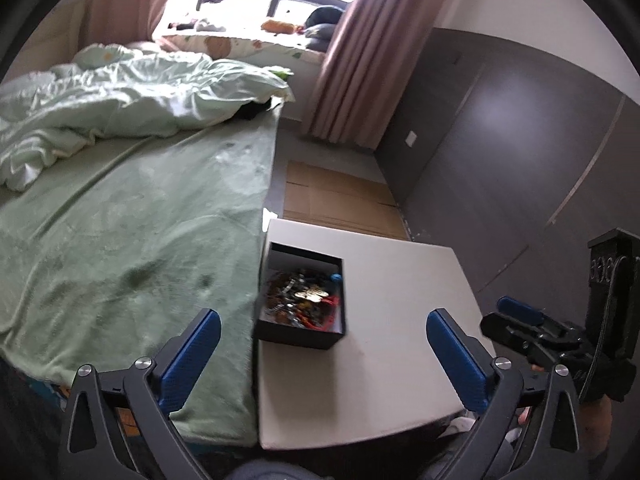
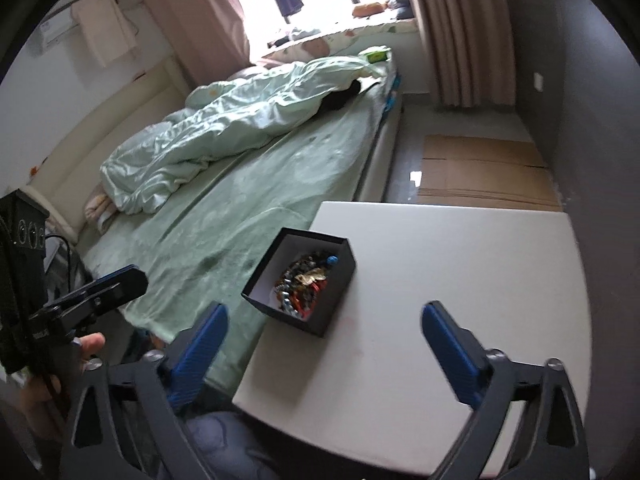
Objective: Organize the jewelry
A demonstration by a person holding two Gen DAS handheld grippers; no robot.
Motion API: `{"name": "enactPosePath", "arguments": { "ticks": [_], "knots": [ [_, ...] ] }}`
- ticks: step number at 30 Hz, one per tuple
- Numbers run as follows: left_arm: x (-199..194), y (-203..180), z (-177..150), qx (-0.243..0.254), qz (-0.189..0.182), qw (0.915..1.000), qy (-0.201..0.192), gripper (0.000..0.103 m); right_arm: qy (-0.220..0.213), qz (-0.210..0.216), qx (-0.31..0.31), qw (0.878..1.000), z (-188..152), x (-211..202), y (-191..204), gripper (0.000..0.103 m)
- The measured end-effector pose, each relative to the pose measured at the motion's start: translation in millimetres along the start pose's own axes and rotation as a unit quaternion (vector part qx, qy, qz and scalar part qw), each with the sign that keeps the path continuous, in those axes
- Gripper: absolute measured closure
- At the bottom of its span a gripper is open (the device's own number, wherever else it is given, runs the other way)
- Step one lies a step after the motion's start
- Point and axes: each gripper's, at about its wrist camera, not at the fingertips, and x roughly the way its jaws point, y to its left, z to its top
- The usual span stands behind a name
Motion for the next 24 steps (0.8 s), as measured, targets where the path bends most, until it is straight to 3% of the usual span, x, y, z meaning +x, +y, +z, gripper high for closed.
{"name": "enactPosePath", "arguments": {
  "ticks": [9,24],
  "knots": [
    [-47.4,-50.7,-26.1,0.061,0.009,0.9975,-0.036,0.000,-0.063,-0.039,0.027,0.997,-34.3,-77.2,-5.6,0.000],
    [-123.3,-89.7,-90.7,0.106,-0.001,0.9905,-0.088,0.000,-0.104,-0.070,0.044,0.991,-105.3,-169.1,11.3,0.000]
  ]
}}
